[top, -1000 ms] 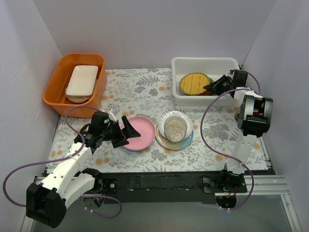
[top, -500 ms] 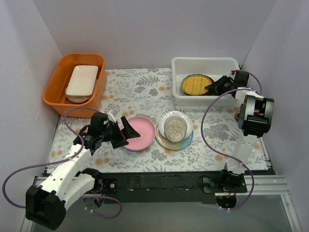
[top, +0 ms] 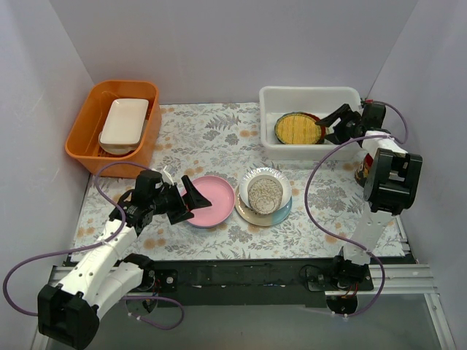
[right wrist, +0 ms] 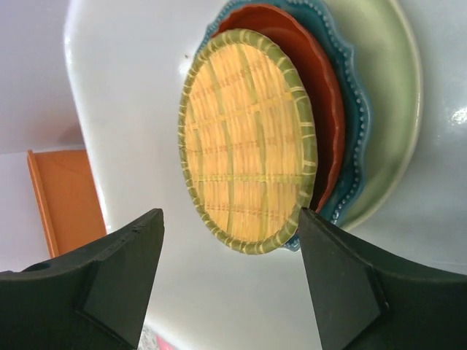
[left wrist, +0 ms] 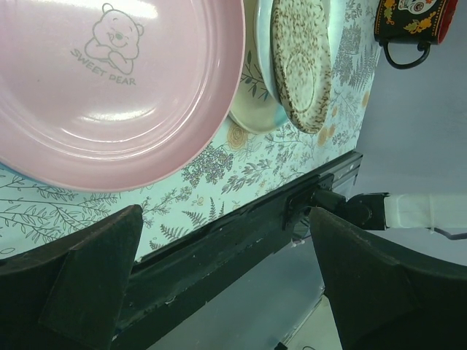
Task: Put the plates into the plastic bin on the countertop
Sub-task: Place the plate in the plastic bin.
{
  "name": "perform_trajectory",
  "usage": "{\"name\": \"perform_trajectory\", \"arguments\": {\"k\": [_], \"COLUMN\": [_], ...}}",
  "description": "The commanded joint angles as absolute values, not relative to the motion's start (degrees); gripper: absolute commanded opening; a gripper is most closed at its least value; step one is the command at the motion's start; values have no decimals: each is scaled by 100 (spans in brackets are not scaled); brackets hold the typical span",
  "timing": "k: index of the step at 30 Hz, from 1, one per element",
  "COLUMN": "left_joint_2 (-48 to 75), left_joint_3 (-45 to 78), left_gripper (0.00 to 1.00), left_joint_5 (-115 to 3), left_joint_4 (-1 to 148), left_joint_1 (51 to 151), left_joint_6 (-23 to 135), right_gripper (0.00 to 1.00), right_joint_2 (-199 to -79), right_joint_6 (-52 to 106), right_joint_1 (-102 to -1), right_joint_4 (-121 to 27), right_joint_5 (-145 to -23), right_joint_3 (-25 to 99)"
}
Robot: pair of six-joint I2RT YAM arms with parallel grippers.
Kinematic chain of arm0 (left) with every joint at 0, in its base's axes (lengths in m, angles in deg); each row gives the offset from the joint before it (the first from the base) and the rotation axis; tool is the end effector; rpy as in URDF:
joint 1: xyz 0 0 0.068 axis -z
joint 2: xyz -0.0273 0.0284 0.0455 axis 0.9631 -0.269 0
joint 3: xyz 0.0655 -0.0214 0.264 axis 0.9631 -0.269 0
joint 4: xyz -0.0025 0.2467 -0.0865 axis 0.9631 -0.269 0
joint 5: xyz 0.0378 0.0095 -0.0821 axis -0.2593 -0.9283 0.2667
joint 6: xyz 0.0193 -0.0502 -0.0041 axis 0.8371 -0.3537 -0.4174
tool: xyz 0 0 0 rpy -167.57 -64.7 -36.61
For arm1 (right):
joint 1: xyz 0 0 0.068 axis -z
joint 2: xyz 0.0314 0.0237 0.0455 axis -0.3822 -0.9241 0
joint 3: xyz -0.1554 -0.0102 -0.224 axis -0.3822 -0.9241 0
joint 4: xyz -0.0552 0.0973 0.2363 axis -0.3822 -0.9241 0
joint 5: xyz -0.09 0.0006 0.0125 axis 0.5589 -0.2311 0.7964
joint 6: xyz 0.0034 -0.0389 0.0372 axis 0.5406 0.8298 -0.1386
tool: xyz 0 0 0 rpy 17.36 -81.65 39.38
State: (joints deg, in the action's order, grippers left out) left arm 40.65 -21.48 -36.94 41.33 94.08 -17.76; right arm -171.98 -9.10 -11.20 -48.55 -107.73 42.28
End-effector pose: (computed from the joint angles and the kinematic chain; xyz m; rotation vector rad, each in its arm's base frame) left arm 0.1571 -0.0736 0.2333 -1.2364 2.4447 -1.3003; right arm 0.4452 -0.0700 0.2111 0.7278 2.1089 0.9004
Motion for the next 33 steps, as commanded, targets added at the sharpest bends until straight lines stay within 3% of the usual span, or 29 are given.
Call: {"name": "perform_trajectory", "arguments": {"k": [1,6,15,33], "left_joint_2": [4216,4242,4146,3487], "left_joint_3": [-2171,-2206,-2206,-1750], "left_gripper": [98,98,98,98], "left_joint_5": [-3753,-3753,-3797,-4376], "left_joint_4": [4010,4019,4107,3501], "left_joint_1": [9426,9434,9426,9426], "left_joint_6": [-1804,-1848,-1884,-1813], "right_gripper": [84,91,93,92], "right_joint_2": [-16494,-15975,-15526,-14322], "right_joint_6": [-761,-1024,-1139,-278], "right_joint_1": [-1043,-1051,-1148,-2545], "right_joint_4": [-4479,-3907,-3783,-5189], "right_joint_5": [-10514,-10435,-10786,-10681], "right_joint_3": [4073,3695,3580,3352]}}
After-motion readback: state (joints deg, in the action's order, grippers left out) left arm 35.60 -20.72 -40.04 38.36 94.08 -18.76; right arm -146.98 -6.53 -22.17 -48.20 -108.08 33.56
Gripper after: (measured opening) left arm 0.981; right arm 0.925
